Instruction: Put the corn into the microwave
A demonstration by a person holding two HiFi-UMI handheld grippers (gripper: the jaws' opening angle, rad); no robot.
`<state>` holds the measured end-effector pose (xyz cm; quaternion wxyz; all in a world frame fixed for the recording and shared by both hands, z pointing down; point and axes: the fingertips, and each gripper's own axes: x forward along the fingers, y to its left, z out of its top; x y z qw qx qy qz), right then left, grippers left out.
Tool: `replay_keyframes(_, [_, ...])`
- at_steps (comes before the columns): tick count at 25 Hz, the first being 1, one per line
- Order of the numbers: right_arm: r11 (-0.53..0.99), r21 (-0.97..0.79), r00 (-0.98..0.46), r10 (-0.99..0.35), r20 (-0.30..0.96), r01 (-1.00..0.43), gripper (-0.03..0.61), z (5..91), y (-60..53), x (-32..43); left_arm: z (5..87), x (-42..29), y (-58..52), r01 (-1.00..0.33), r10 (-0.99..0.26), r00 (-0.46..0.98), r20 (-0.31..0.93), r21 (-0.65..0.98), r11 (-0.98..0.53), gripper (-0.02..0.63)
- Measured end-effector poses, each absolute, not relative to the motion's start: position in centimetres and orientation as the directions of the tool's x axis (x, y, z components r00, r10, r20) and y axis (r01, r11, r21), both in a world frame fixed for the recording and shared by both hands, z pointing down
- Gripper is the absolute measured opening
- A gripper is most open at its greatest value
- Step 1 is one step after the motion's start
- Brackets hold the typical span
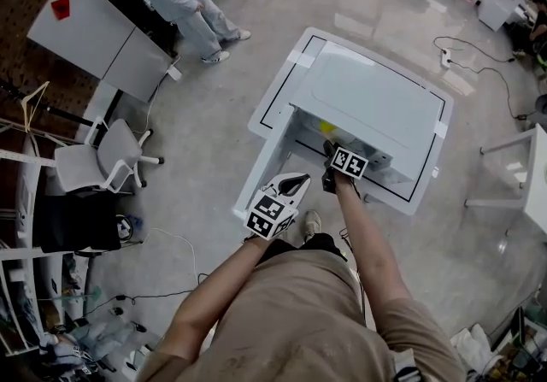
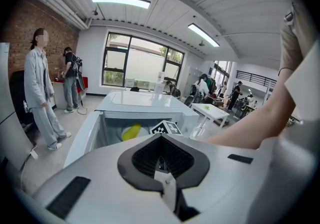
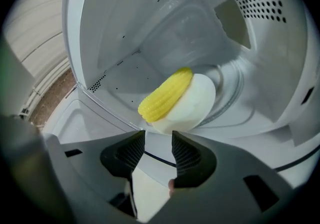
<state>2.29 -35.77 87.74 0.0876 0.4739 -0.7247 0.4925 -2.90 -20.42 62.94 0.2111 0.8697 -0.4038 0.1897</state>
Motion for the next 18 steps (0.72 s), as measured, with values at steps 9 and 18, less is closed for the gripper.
replay_keyframes(9, [0.165,-0.626,-0.565,-0.641,0.520,-0.762,0.175,84.3,-34.0,1.9,62.6,-4.6,-20.0,-0.787,-0.641,0.601,0.476,0.218,-0.577,0.003])
replay_keyframes(18, [0.370,-0.594,-0.628,-0.714,0.311,-0.715,0.175,70.8,-27.0,3.4,59.8,-6.4,-20.4,-0.750,-0.654,0.660,0.371,0.265,-0.606,0.003])
